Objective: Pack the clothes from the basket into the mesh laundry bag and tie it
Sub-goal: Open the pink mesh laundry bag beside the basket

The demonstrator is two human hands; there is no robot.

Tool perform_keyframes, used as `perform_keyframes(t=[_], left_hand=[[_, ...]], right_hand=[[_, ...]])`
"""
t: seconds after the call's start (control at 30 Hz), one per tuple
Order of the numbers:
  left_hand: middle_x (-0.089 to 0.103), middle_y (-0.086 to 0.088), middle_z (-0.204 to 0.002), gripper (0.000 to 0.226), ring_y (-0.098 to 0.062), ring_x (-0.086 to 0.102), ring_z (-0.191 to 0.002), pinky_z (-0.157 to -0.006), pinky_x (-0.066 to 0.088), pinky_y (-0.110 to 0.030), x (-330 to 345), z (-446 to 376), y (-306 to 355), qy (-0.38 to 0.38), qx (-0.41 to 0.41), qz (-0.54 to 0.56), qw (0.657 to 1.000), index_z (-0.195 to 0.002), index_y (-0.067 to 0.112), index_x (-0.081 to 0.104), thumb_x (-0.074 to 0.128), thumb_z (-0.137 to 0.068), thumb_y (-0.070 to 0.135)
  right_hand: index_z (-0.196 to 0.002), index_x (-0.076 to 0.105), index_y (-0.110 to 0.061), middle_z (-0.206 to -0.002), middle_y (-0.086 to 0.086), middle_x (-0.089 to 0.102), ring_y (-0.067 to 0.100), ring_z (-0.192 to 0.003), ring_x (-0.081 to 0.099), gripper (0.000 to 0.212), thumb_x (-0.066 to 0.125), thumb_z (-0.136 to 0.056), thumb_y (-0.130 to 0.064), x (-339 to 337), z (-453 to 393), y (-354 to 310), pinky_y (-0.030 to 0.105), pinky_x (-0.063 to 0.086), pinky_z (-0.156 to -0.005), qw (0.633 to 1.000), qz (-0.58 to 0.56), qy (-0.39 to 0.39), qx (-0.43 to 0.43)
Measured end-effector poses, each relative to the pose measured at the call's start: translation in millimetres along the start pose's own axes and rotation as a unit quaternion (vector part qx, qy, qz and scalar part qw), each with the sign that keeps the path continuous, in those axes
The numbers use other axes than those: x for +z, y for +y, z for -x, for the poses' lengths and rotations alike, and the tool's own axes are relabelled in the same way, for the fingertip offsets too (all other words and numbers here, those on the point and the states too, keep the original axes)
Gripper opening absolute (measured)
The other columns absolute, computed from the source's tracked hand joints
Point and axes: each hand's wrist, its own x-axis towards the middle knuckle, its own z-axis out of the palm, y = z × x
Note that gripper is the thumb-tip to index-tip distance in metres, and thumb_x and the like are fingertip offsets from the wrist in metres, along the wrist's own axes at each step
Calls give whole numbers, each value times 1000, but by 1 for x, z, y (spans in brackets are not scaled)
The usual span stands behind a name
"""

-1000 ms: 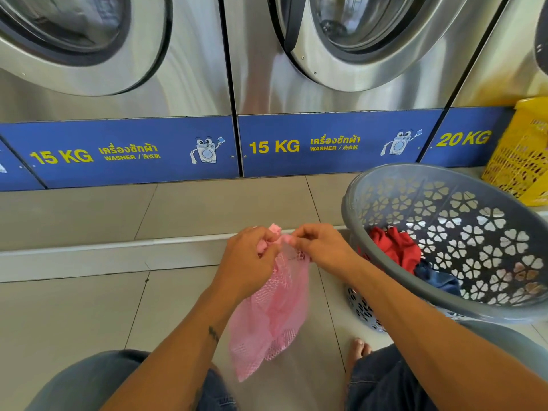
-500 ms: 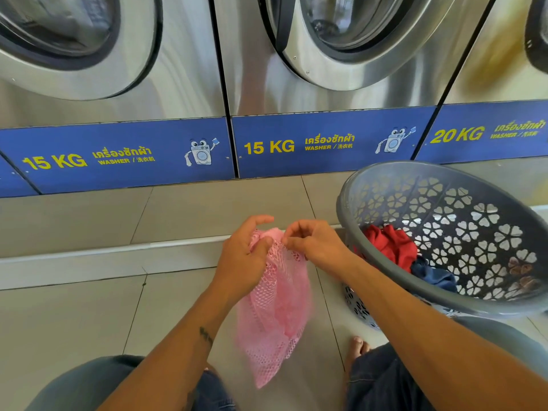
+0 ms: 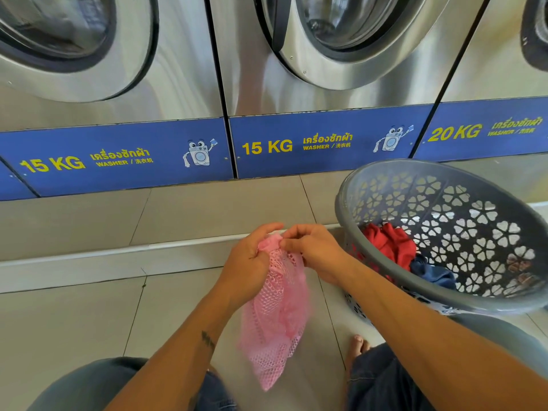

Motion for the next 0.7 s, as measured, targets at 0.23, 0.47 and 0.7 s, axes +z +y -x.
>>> perform_keyframes(t=[0.23, 0.47, 0.7], left_hand=[[70, 16, -100, 21, 3, 63, -93, -76, 48, -8, 1, 1, 0, 30, 43, -22, 998, -105, 33, 68, 54, -99, 18], [66, 13, -88, 28, 2, 59, -78, -62, 42, -10, -4, -5, -5, 73, 28, -66, 995, -96, 25, 67, 46, -100, 8], [66, 7, -86, 29, -9, 57, -74, -61, 42, -18, -4, -5, -9, 51, 37, -81, 995, -92, 29, 64, 45, -100, 9]], right_hand=[[-88, 65, -6, -80, 12, 66, 28, -80, 62, 18, 75, -79, 6, -1, 1, -1, 41, 49, -76, 997, -68, -19, 21], [-87, 72, -9, -80, 7, 69, 23, -78, 61, 6, 76, -83, -7, -5, 3, 7, 37, 48, -73, 998, 41, -45, 13], [-77, 71, -14, -69, 1, 65, 13, -65, 56, 10, 79, -83, -15, -7, 2, 5, 32, 47, -67, 986, 153, 8, -60]])
